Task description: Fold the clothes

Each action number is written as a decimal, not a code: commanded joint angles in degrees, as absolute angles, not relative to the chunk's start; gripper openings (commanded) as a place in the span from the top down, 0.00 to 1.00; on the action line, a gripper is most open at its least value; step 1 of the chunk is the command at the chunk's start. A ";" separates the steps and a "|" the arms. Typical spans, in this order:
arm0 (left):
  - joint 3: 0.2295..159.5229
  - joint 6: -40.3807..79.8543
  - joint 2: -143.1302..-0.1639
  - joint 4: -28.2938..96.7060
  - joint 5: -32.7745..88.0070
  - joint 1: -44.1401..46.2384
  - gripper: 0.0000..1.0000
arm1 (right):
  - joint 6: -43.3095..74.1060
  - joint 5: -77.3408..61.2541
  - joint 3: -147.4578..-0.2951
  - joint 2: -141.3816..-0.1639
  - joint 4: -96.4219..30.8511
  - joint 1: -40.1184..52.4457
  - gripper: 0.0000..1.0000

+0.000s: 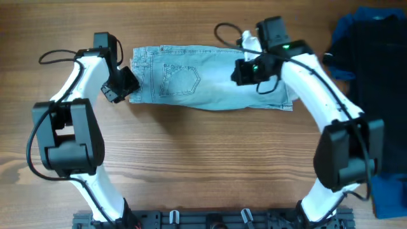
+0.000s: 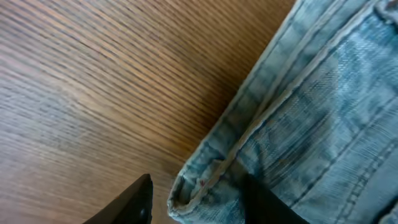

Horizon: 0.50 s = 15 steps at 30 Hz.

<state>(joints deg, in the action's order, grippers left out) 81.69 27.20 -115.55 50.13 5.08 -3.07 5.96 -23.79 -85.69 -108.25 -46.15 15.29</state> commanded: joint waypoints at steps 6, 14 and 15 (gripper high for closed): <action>81.43 25.69 -116.60 50.22 5.98 -3.33 0.53 | 18.74 -24.43 -84.60 -123.72 -48.71 21.50 0.96; 81.43 25.69 -116.60 50.22 5.98 -3.33 0.53 | 18.00 -27.51 -88.97 -124.92 -54.17 19.79 0.96; 81.43 25.71 -116.60 50.24 5.98 -3.33 0.50 | 17.50 -27.49 -90.67 -121.82 -55.42 19.79 0.96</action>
<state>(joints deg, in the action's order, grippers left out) 81.71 26.83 -115.96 50.13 5.48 -3.09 19.22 -27.90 -87.18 -125.19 -53.58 20.14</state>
